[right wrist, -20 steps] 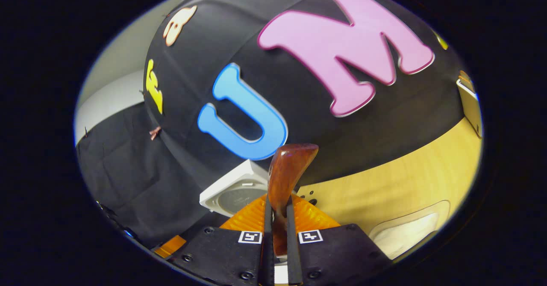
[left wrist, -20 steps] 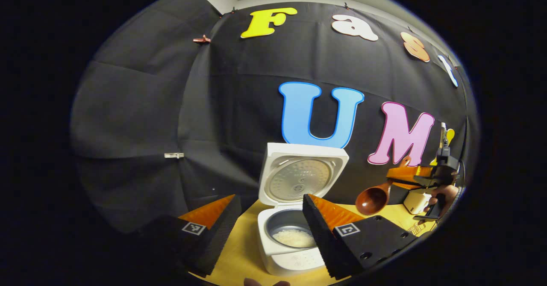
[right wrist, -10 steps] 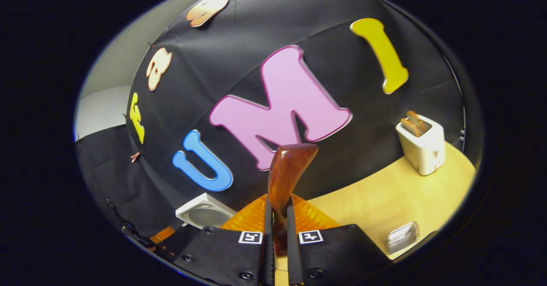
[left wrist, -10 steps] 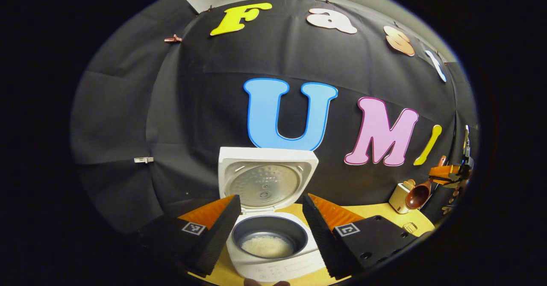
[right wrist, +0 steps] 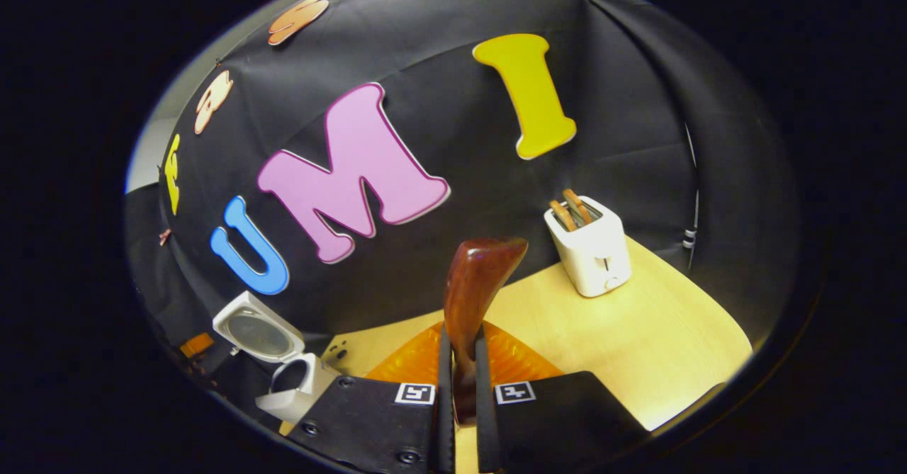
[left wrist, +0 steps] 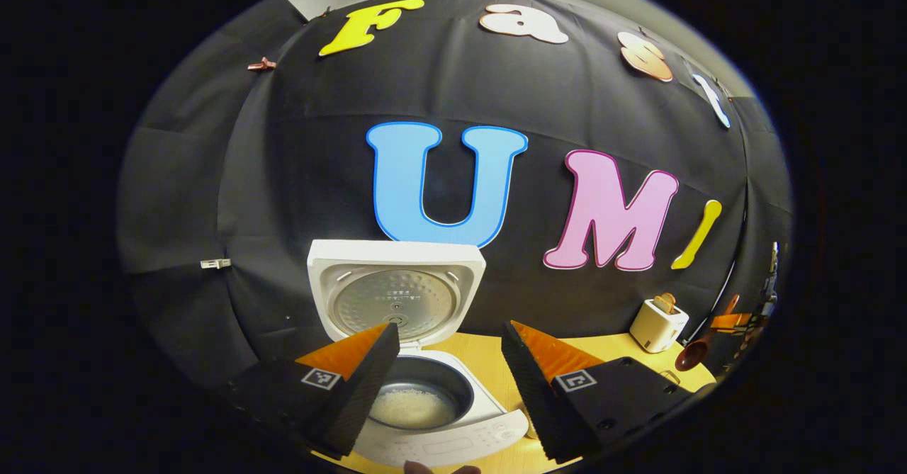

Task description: Close the left gripper, press the button to open the rice cooker; take a wooden spoon from the chopstick holder with the right hand, scoop a spoonful of rice and pour it into the rice cooker, then put the wooden spoon back into the chopstick holder.

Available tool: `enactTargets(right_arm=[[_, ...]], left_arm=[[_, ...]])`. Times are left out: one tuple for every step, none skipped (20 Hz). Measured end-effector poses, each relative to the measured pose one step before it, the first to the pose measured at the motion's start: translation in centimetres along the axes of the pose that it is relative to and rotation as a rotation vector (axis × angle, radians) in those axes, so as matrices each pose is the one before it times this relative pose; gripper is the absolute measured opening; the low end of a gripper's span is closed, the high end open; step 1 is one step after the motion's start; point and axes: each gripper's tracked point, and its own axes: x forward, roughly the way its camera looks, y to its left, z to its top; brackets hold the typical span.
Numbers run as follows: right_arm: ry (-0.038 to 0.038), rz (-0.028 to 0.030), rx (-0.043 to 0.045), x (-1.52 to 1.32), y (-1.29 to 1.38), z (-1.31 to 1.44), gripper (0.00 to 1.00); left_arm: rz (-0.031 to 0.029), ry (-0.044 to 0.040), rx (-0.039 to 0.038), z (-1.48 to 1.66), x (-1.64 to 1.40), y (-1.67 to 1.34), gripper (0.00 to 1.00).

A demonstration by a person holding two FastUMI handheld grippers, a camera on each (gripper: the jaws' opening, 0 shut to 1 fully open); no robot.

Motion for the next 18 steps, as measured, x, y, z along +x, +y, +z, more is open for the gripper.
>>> enactTargets(right_arm=[[0.01506, -0.01272, -0.00313, 0.398, -0.968, -0.895, 0.16], [0.01046, -0.01245, -0.00677, 0.310, -0.777, -0.776, 0.16], [0.01038, -0.01384, -0.01084, 0.254, -0.806, -0.672, 0.16], [0.01729, -0.00842, -0.00942, 0.404, -0.649, -0.866, 0.16], [0.01777, -0.00381, -0.00701, 0.340, -0.305, -0.790, 0.16], [0.00753, 0.00245, -0.00024, 0.149, -0.190, -0.555, 0.16], [0.00882, 0.00009, -0.00240, 0.455, -0.131, -0.335, 0.16], [0.00096, 0.00199, -0.00443, 0.506, -0.200, -0.384, 0.16], [0.00283, 0.00160, -0.00548, 0.422, -0.015, -0.289, 0.16], [0.00483, 0.00380, -0.00133, 0.338, -0.019, -0.317, 0.16], [0.00831, 0.00048, -0.00113, 0.386, -0.067, -0.395, 0.16], [0.00908, -0.00334, -0.00088, 0.510, -0.261, -0.458, 0.16], [0.01132, -0.00417, -0.00135, 0.572, -0.326, -0.414, 0.16], [0.01316, -0.00586, -0.00030, 0.221, -0.186, -0.520, 0.16], [0.00876, -0.00321, -0.00165, 0.382, -0.225, -0.348, 0.16], [0.01018, -0.00589, -0.00509, 0.374, -0.137, -0.382, 0.16], [0.01452, -0.00355, -0.00434, 0.351, -0.216, -0.401, 0.16], [0.01216, -0.00340, -0.00496, 0.326, -0.140, -0.541, 0.16]], left_arm=[[-0.00052, 0.00142, 0.00820, -0.012, -0.037, -0.447, 0.94], [-0.00140, 0.00175, 0.00878, 0.064, -0.014, -0.433, 0.94], [0.00131, 0.00392, 0.00756, -0.008, 0.019, -0.240, 0.94], [0.00126, 0.00563, 0.00298, -0.062, -0.003, -0.257, 0.94], [0.00030, 0.00378, -0.00193, -0.079, 0.174, -0.211, 0.94], [0.00129, 0.00531, -0.00621, -0.071, 0.081, -0.203, 0.94], [0.00052, 0.00578, -0.00717, -0.140, 0.169, -0.118, 0.94], [0.00150, 0.00340, -0.00558, 0.049, 0.080, -0.154, 0.94], [-0.00091, 0.00186, -0.00254, -0.098, 0.064, -0.232, 0.94], [0.00017, 0.00148, -0.00159, 0.054, 0.095, -0.084, 0.94], [0.00121, 0.00238, 0.00023, -0.028, 0.211, 0.037, 0.94], [0.00262, 0.00322, -0.00100, -0.027, 0.052, 0.073, 0.94], [0.00171, 0.00166, -0.00040, -0.112, 0.083, 0.023, 0.94], [0.00337, 0.00068, 0.00098, 0.152, 0.018, 0.060, 0.94], [0.00219, -0.00009, 0.00275, 0.002, 0.013, 0.082, 0.94], [0.00306, -0.00073, 0.00336, 0.006, -0.078, 0.038, 0.94], [0.00336, 0.00027, 0.00360, 0.066, 0.065, 0.152, 0.94], [0.00244, 0.00001, 0.00233, 0.017, -0.019, 0.091, 0.94]])
